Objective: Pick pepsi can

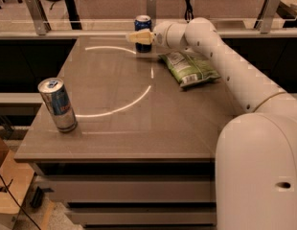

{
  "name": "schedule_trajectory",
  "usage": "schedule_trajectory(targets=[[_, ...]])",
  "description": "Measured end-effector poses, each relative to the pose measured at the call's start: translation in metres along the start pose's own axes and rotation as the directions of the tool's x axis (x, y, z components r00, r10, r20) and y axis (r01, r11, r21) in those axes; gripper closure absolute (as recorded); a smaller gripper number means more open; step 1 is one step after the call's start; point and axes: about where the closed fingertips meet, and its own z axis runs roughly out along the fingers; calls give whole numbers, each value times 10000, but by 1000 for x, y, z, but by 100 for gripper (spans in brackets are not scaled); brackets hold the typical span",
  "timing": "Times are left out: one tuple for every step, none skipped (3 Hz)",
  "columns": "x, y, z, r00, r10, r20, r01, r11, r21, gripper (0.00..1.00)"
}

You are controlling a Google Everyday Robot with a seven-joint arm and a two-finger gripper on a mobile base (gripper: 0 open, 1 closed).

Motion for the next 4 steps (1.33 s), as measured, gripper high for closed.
schedule_trajectory(targets=[[-5, -5, -1, 9997, -72, 238, 72, 10000, -23, 41], [-16, -5, -8, 9987, -301, 414, 303, 9995, -35, 64], [-40, 6, -28, 9953, -850, 470, 861, 9960, -220, 87], [-79, 20, -64, 9870, -1431, 735, 1478, 9870, -629, 100]])
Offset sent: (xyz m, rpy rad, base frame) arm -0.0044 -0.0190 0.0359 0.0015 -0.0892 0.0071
